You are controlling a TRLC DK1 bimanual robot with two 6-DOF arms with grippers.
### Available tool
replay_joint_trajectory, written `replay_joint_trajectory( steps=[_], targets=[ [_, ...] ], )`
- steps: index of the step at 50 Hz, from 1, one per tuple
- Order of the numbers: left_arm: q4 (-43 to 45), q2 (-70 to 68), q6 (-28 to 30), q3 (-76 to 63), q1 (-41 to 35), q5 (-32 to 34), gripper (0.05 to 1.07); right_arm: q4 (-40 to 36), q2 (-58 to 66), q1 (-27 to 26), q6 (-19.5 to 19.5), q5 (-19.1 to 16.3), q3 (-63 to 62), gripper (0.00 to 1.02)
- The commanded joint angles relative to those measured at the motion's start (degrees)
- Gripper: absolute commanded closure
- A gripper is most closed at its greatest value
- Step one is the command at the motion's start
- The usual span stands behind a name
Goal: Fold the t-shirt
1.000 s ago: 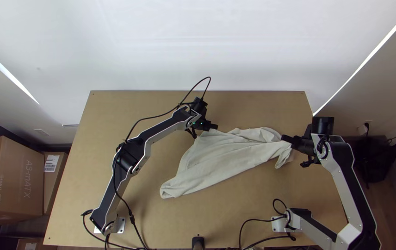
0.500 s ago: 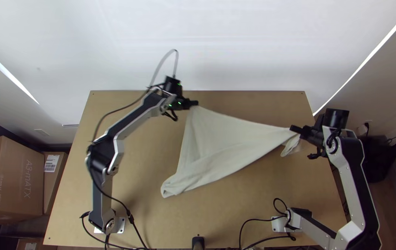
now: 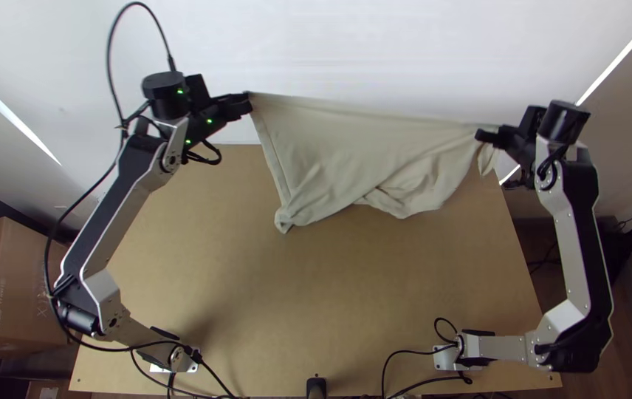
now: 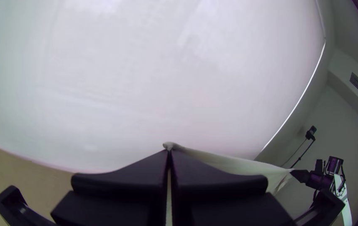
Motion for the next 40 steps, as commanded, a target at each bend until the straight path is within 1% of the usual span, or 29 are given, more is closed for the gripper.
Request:
replay_joint_trajectory(
  steps=[1, 8, 10, 12, 17, 20, 27, 30, 35, 40],
  targets=[
    [1.6, -3.9, 1.1, -0.5, 2.8, -2.9, 1.05, 1.6, 3.3, 1.0, -1.3, 1.2, 8.7, 1.00],
    [1.9, -8.5, 2.5, -1.6, 3.9, -3.8, 1.05, 4.4, 4.8, 2.6, -1.2, 1.1, 16.3, 1.00],
    [3.4, -10.3, 2.8, -3.1, 3.9, -3.8, 1.05, 5.5, 4.5, 2.8, -1.2, 0.9, 17.6, 1.00],
    [5.1, -12.0, 3.2, -4.7, 4.1, -3.9, 1.05, 6.6, 4.0, 2.8, -1.1, 0.4, 18.8, 1.00],
    [5.1, -15.2, 3.8, -5.3, 4.5, -4.8, 1.05, 9.7, 1.1, 3.1, -1.1, -0.7, 20.3, 1.00],
    [5.1, -17.6, 4.6, -5.7, 4.6, -5.3, 1.05, 11.7, -1.2, 3.0, -1.1, -1.2, 19.6, 1.00],
    [5.1, -22.7, 7.7, -6.8, 4.6, -7.3, 1.05, 11.9, -7.6, 2.6, -1.4, -1.5, 16.1, 1.00],
    [5.2, -25.2, 9.8, -7.6, 4.6, -7.9, 1.05, 11.9, -11.1, 2.6, -2.8, -1.9, 13.7, 1.00],
    [5.2, -29.7, 11.4, -9.0, 4.7, -8.3, 1.05, 11.9, -18.4, 2.2, -4.3, -2.2, 9.3, 1.00],
    [5.3, -34.5, 11.7, -10.9, 5.1, -8.4, 1.05, 13.4, -25.7, 2.3, -5.5, -2.7, 3.6, 1.00]
  ],
)
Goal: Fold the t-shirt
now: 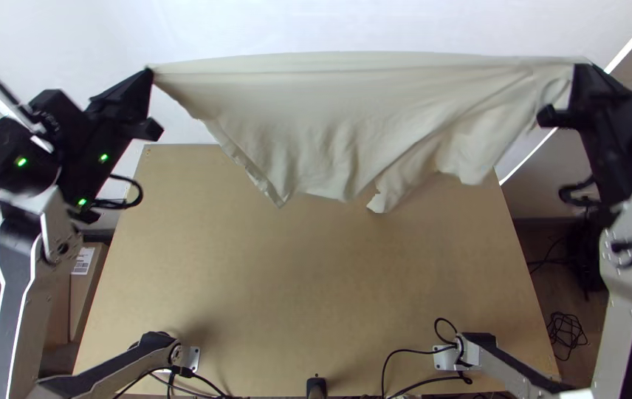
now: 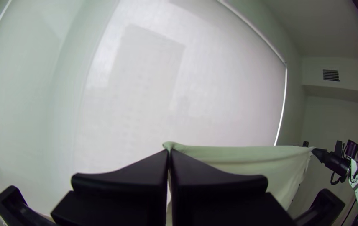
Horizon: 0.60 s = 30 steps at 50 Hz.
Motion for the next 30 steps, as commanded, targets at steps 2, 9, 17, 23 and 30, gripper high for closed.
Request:
replay_joint_trajectory(
  steps=[2, 9, 17, 23, 30],
  targets=[
    [1.6, -7.6, 2.0, -2.9, 2.1, -3.4, 1.05, 4.4, -10.2, -1.3, -1.9, 1.8, -8.0, 1.00],
    [4.3, -14.8, 1.9, -8.0, 1.8, -3.3, 1.05, 13.3, -22.0, -0.4, -2.1, 0.1, -19.5, 1.00],
    [4.6, -20.2, 1.5, -11.2, 1.7, -4.4, 1.05, 15.6, -28.4, 2.1, -2.1, -0.3, -23.1, 1.00],
    [3.7, -22.8, 1.4, -13.1, 1.8, -4.6, 1.05, 15.3, -29.7, 2.2, -1.1, -0.3, -23.9, 1.00],
    [1.1, -26.3, -0.5, -18.1, 1.3, -3.9, 1.05, 12.0, -30.0, 3.0, 2.3, -0.3, -25.4, 1.00]
  ],
)
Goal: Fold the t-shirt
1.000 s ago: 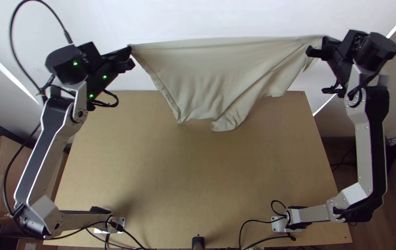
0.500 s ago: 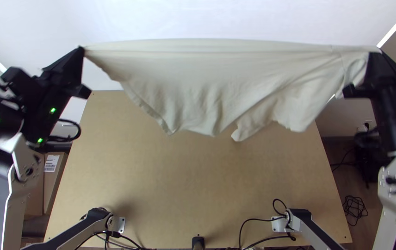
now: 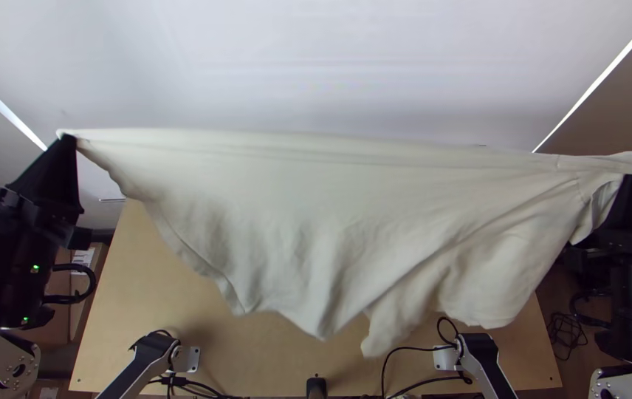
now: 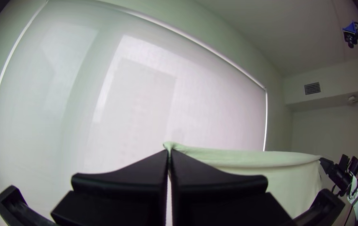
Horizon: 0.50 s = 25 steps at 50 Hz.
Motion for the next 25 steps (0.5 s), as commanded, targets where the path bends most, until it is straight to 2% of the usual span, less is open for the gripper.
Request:
replay_joint_trajectory(
  steps=[1, 5, 14, 25],
  targets=[
    [-1.1, -3.1, -1.7, -4.7, 1.2, -3.3, 1.05, -2.1, -0.3, 0.9, 3.0, 3.1, -2.1, 1.00],
    [-4.7, -5.2, -4.5, -8.7, 0.4, -2.5, 1.05, -8.4, -0.1, 3.0, 4.5, 3.1, -4.6, 1.00],
    [-11.2, -13.0, -6.0, -23.6, -2.7, -1.0, 1.05, -19.0, -0.4, 6.4, 7.7, 3.1, -15.5, 1.00],
    [-13.3, -17.4, -6.9, -39.2, -3.7, 0.7, 1.05, -17.5, 0.1, 6.9, 9.2, 3.1, -30.8, 1.00]
  ],
)
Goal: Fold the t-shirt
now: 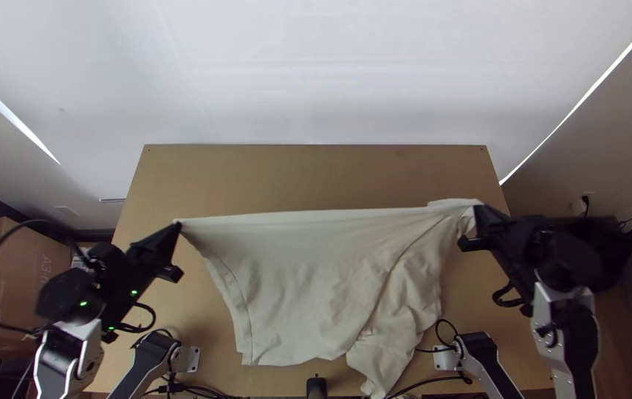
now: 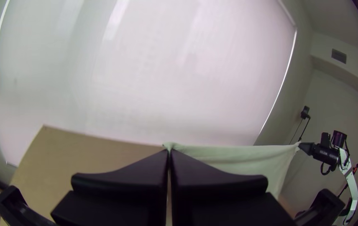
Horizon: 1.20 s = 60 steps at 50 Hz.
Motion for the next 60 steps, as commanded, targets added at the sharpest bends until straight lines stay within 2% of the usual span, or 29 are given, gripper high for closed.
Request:
replay_joint_trajectory(
  steps=[1, 10, 13, 17, 25, 34, 41, 60],
  targets=[
    [1.5, -1.0, -1.3, -5.8, 0.0, -0.3, 1.05, 2.9, 0.3, 0.4, 1.8, 1.4, -5.9, 1.00],
    [10.5, 5.6, -1.5, -13.2, 1.6, 0.8, 1.05, 11.0, 5.0, 0.4, 3.4, 1.4, -15.2, 1.00],
    [14.2, 10.0, -1.5, -14.5, 3.2, 3.4, 1.05, 13.6, 8.0, 0.5, 4.3, 1.4, -16.4, 1.00],
    [19.0, 17.1, -1.5, -15.0, 5.4, 5.8, 1.05, 17.1, 13.3, 0.5, 4.8, 1.4, -16.8, 1.00],
    [28.6, 32.4, -1.4, -12.3, 9.0, 6.8, 1.05, 23.1, 26.9, 0.7, 6.4, 1.4, -13.2, 1.00],
    [30.7, 48.7, -0.9, -3.1, 12.7, 8.7, 1.05, 24.9, 42.0, 0.8, 9.0, 1.4, -3.6, 1.00],
    [33.5, 59.5, -0.8, 3.6, 14.8, 8.7, 1.05, 28.0, 50.7, 1.6, 9.5, 1.5, 2.1, 1.00],
    [34.7, 79.9, -1.9, 24.1, 15.6, 4.6, 1.05, 32.4, 67.9, 1.7, 9.6, 6.6, 18.4, 1.00]
  ],
)
